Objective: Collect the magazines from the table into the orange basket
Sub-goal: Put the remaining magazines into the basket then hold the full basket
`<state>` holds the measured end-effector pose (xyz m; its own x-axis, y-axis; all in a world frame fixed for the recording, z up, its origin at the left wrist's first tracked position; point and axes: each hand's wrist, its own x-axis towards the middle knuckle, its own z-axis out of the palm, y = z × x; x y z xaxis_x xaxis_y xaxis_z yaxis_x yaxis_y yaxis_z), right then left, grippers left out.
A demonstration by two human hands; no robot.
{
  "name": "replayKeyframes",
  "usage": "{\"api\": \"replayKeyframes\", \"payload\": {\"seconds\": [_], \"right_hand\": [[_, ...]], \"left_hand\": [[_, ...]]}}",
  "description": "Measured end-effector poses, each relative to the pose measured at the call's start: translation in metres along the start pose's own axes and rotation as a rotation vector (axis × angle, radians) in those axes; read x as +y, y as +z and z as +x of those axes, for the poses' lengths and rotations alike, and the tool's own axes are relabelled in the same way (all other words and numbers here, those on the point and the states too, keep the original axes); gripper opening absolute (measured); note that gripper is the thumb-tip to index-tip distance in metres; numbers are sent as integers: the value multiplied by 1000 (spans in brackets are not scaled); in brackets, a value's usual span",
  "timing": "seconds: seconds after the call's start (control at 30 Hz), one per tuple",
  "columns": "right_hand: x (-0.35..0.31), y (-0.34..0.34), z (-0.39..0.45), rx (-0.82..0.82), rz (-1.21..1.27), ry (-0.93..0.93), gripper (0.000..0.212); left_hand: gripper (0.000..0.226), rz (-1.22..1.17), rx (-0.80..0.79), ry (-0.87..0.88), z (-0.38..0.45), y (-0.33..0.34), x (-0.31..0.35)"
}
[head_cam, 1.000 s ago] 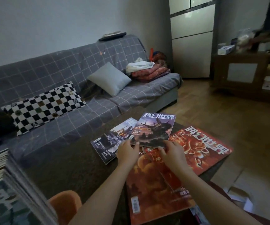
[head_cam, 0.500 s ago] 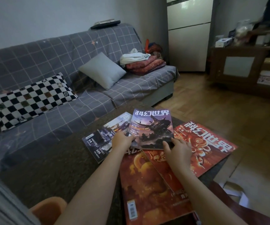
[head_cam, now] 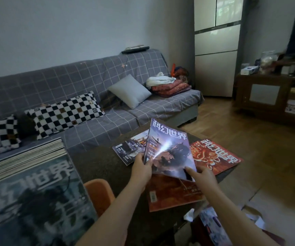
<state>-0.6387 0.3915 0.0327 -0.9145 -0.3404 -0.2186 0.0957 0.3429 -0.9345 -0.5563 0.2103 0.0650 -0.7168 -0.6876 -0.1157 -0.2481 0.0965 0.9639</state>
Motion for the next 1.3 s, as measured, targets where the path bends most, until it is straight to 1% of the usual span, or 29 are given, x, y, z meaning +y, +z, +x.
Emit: {"api": "replayKeyframes", "payload": {"seconds": [0.07, 0.17, 0.23, 0.33, 0.4, 0.53, 0.63, 0.73, 0.8, 0.87, 0.9, 0.97, 1.0, 1.13, 1.23, 1.3], "right_hand": [[-10, -2, -20, -66, 171, 29, 42], [-27, -2, -45, -186, 517, 45, 33], [-40, -1, -63, -278, 636, 44, 33], [-55, 7, -88, -370, 649, 11, 32], [-61, 16, -102, -436, 654, -43, 33], [-68, 42, -119, -521, 658, -136, 37], [-71, 61, -128, -586, 611, -199, 38], [-74, 84, -134, -661, 576, -236, 38], [-77, 101, -139, -673, 555, -272, 34], [-80, 117, -145, -645, 472, -309, 27], [-81, 126, -148, -621, 424, -324, 23], [-83, 142, -151, -584, 343, -356, 22], [-83, 149, -151, -571, 301, -379, 23], [-82, 173, -150, -523, 48, -475, 31], [-78, 186, -144, -446, -94, -534, 25], [-75, 194, -140, -400, -160, -563, 27]], "left_hand": [[21, -10, 31, 77, -28, -16, 5], [12, -9, 75, 208, -73, -44, 10], [9, -6, 96, 248, -100, -64, 13], [12, -17, 126, 300, -136, -93, 15], [15, -16, 143, 330, -156, -111, 15], [26, -59, 125, 336, -184, -148, 11], [33, -107, 141, 346, -197, -174, 7], [31, -128, 204, 354, -206, -200, 1], [28, -136, 259, 325, -211, -215, -5], [22, -93, 344, 304, -216, -229, -15], [19, -33, 403, 309, -217, -235, -20], [16, 96, 512, 293, -218, -247, -30], [15, 131, 542, 267, -217, -251, -34], [18, 319, 566, 204, -210, -263, -50], [21, 422, 605, 197, -207, -265, -58], [23, 448, 625, 188, -206, -266, -65]]}}
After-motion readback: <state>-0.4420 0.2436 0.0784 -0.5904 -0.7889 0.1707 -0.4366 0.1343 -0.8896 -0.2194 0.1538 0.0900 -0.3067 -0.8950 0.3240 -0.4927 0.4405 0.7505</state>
